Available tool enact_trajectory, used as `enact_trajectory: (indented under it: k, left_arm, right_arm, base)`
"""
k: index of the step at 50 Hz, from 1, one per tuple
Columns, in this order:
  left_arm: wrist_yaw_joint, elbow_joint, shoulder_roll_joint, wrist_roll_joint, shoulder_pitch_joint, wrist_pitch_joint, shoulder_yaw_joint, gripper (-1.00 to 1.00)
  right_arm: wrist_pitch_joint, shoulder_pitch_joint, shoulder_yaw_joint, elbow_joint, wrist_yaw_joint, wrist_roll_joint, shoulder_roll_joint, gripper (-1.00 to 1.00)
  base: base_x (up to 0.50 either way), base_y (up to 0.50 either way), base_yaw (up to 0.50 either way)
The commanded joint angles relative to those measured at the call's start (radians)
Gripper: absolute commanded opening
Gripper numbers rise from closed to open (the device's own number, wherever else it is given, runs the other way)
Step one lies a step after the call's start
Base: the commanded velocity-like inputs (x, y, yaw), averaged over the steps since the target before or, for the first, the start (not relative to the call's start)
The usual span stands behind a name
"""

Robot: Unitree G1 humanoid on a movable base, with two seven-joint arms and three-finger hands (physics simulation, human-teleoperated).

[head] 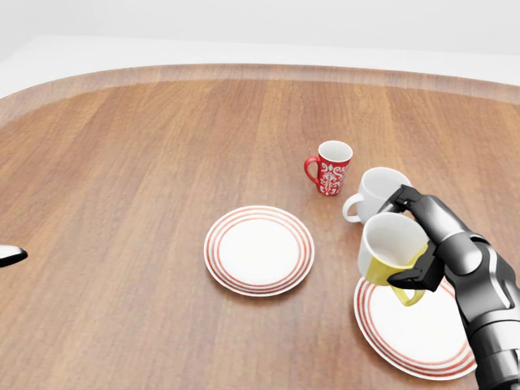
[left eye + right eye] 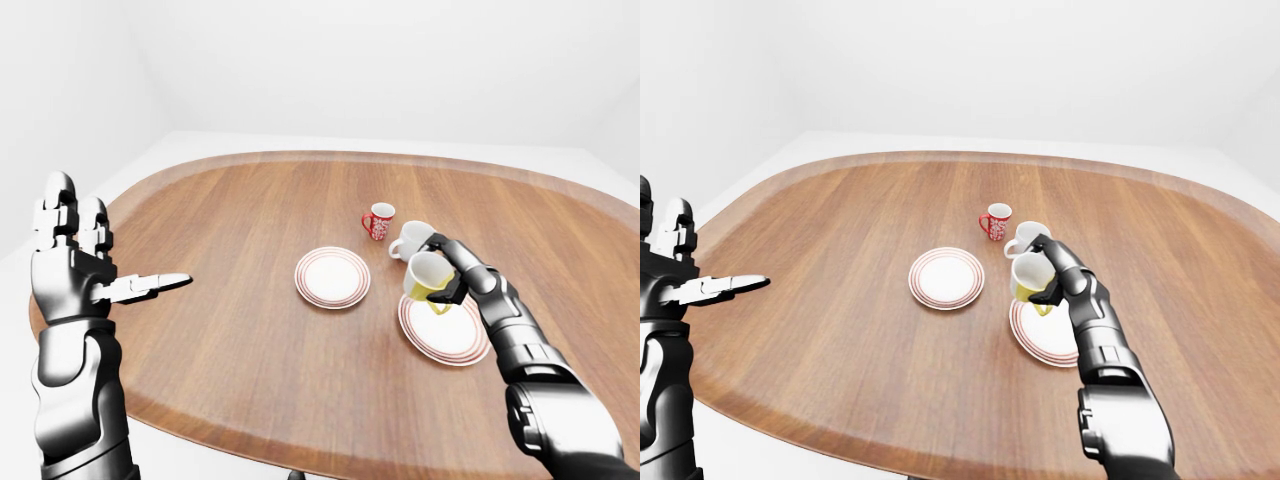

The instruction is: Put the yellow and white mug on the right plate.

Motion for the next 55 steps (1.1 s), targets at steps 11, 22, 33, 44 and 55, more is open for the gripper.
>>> enact_trajectory:
  k: [11,22,33,44,55]
  left_arm:
    - [-0.002,-0.009,-0.001,0.004,0.002,0.0,0.001,1.0]
    - [-0.003,0.007,-0.002,0.008,0.0,0.0,-0.003,1.0]
    - [-0.003,0.003,0.0,0.005,0.0,0.0,-0.003,1.0]
    - [-0.005,0.005,-0.001,0.007,0.001,0.0,-0.003,1.0]
    - [-0.004,-0.002,0.0,0.006,0.001,0.0,-0.002,1.0]
  right_arm:
    - [-0.061,-0.042,-0.015,0.175,-0.064,0.053,-0.073,-1.0]
    - [-0.061,-0.07,-0.012,0.258,-0.094,0.088,-0.073,-1.0]
    - [-0.061,-0.076,-0.014,0.311,-0.118,0.109,-0.08,-1.0]
    - [-0.061,-0.067,-0.018,0.353,-0.149,0.119,-0.081,-1.0]
    - [-0.061,-0.066,-0.017,0.367,-0.163,0.117,-0.074,-1.0]
  base:
    - [0.0,0.0,0.0]
    - [0.0,0.0,0.0]
    - [0.0,0.0,0.0]
    - [0.0,0.0,0.0]
    - [0.0,0.0,0.0]
